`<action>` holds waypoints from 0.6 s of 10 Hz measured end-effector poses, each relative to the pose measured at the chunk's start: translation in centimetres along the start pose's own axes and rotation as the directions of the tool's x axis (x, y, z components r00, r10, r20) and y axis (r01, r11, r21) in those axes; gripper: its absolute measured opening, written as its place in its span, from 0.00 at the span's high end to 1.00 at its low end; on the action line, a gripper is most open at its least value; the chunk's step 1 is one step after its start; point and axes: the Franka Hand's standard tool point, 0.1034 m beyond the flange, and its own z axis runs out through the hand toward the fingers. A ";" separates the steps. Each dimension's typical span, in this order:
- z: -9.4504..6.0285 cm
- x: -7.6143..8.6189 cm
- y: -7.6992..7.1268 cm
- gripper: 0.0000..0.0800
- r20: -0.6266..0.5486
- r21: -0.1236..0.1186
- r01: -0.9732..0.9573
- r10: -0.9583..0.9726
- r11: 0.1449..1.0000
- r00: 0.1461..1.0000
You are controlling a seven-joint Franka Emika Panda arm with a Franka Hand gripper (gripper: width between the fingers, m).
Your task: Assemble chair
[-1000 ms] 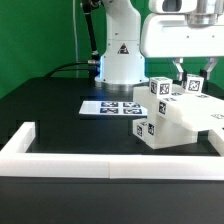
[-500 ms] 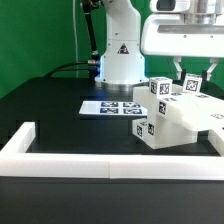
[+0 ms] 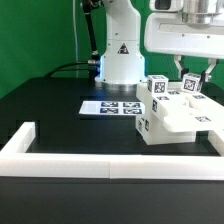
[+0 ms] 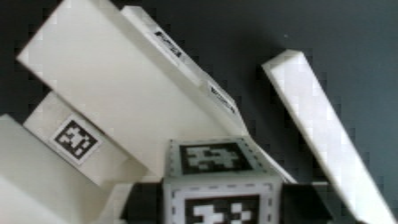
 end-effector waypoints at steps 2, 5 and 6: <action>0.0 -0.2 -0.4 0.64 -0.012 0.008 -0.125 0.126 0.992 0.992; 0.1 -1.3 -1.3 0.64 -0.034 0.045 -0.340 0.341 0.939 0.939; 0.1 -1.3 -1.3 0.64 -0.033 0.053 -0.381 0.383 0.923 0.923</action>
Offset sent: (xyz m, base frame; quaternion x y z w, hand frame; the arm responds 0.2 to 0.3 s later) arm -0.0183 -0.0023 0.0027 -0.0068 0.0802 0.1708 0.9820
